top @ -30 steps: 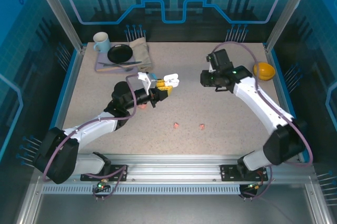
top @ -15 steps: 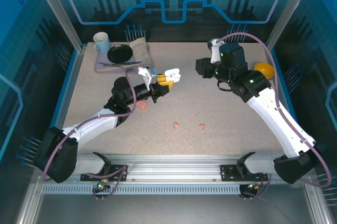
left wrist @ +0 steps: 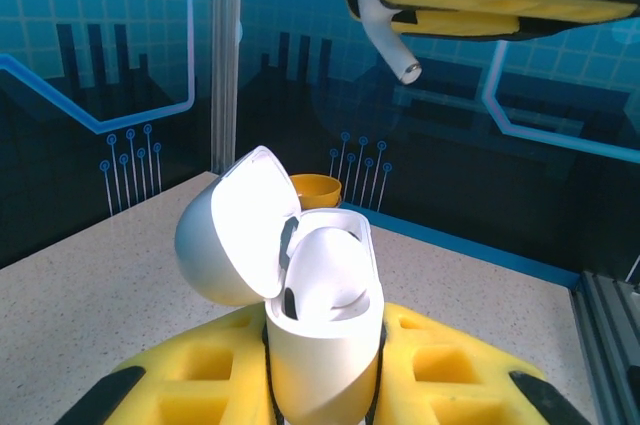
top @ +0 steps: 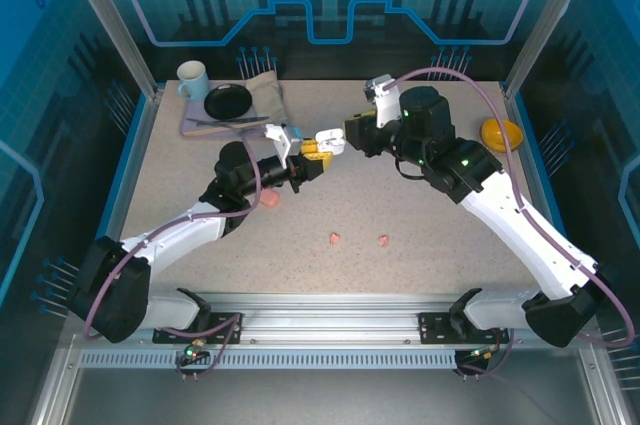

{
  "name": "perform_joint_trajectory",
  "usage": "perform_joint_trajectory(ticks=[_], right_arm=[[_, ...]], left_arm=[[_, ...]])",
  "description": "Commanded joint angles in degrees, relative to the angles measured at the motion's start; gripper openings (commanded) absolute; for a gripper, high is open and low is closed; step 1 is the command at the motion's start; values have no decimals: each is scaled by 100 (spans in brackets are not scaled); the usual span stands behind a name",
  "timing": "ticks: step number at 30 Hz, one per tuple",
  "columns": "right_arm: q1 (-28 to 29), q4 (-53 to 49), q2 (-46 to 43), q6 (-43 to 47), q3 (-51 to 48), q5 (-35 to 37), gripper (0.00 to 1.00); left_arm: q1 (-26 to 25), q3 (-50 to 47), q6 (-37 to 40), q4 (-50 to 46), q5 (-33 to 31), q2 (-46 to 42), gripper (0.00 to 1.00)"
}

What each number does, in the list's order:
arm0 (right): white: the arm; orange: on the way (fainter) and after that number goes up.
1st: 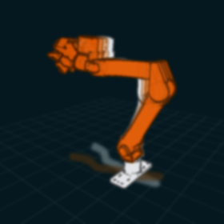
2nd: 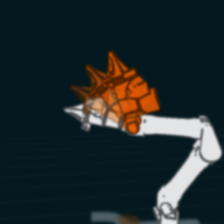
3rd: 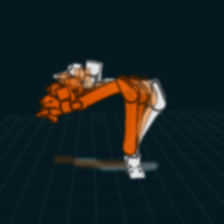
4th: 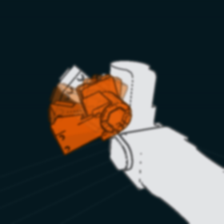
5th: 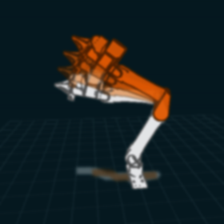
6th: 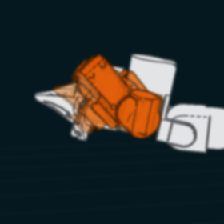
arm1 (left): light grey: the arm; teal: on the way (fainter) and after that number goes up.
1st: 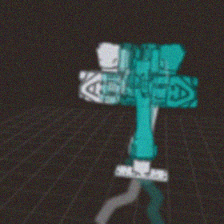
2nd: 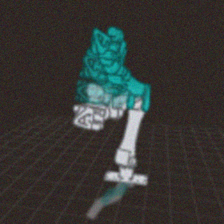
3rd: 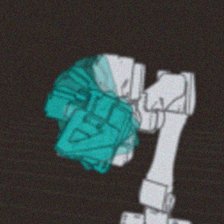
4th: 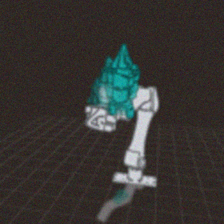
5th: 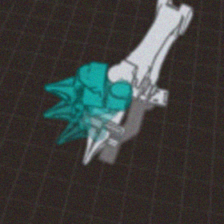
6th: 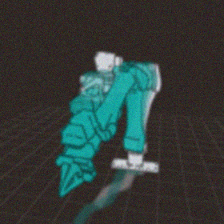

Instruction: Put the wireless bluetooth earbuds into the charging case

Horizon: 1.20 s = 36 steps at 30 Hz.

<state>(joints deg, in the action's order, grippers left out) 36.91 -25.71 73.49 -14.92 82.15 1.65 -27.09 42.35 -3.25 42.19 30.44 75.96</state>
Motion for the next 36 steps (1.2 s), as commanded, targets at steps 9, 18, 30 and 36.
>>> perform_joint_trajectory(ticks=[9,18,30,36], right_arm=[[160,825,-159,809,-544,-43,29],[133,1101,-344,997,-870,62,27],[10,1094,-336,1068,-951,61,27],[-17,1139,-358,1079,-1051,74,27]], left_arm=[[51,423,-261,-186,377,86,0],[46,591,-163,-690,575,42,0],[47,630,-152,-773,639,50,0],[54,669,-166,-807,654,48,0]])
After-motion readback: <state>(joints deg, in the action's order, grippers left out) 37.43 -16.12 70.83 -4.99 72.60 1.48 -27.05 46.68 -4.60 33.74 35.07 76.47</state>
